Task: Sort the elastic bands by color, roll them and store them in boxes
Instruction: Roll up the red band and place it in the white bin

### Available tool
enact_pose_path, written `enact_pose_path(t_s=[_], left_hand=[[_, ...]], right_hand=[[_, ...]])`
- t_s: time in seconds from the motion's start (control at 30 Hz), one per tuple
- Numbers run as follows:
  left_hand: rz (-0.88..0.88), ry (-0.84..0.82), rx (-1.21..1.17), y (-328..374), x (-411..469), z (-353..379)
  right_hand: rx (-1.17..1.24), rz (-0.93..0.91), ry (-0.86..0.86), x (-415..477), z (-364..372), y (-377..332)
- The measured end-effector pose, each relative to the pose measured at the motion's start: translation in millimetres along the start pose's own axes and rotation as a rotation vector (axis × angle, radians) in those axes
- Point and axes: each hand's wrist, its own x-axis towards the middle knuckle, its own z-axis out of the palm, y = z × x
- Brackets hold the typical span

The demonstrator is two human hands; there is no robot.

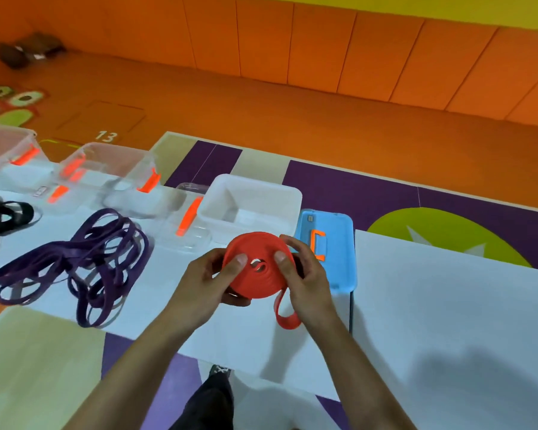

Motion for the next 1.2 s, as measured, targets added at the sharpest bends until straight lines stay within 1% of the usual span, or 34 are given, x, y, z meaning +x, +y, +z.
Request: enact_pose_path(t_s=[0.07,0.13,0.2,0.27,0.33,0.4,0.47,0.57,0.63,0.73,0.8,0.93,1.07,1.17,1.2], left_hand=[[-0.004,0.043,-0.002,-3.2,25.1,-12.8],[-0.006,0.08,-0.016,-8.2,48.2,-22.3],[-0.023,0.121,-0.042,-14.8,72.3,-32.3],[-0.026,0.135,-0.028,-19.6,93.6,-43.2],[-0.016,0.092,0.044,-20.3,110.4,-52.3],[-0.005,0.04,0.153,-16.7,128.5,-58.4],[0.036,0.029,0.292,-12.0,147.4,-58.3],[0.117,-0.011,0.527,-7.1,180.3,-57.7],[0.124,-0.048,0.577,-4.1,205.4,-57.7],[0.053,-0.104,0.579,-3.4,250.7,-50.8],[0.027,-0.096,0.607,-11.0,278.2,-45.8],[-0.091,-0.093,0.595,-27.1,314.7,-34.6],[-0.266,-0.122,0.594,-51.1,346.4,-22.8],[-0.421,-0.12,0.545,-62.4,366.4,-12.6],[-0.433,-0.154,0.566,-66.8,372.5,-10.4]], right_hand=[[0.012,0.031,0.147,16.6,31.7,7.4],[0.018,0.042,0.25,33.1,58.1,13.9],[-0.012,0.057,0.295,51.3,81.5,21.6],[-0.058,0.103,0.283,66.8,101.9,26.8],[-0.059,0.152,0.297,80.9,115.9,30.9],[-0.073,0.168,0.363,96.5,127.1,32.5],[-0.099,0.171,0.427,111.6,132.9,31.5],[-0.14,0.182,0.527,138.5,128.8,26.4],[-0.199,0.195,0.559,159.3,116.8,25.1],[-0.318,0.251,0.524,197.6,99.8,35.3],[-0.37,0.281,0.492,217.9,94.5,45.1],[-0.459,0.372,0.398,251.6,85.3,67.7],[-0.438,0.549,0.232,275.0,80.2,89.2],[-0.413,0.646,0.158,287.7,77.4,103.0],[-0.418,0.671,0.144,291.6,75.9,107.2]])
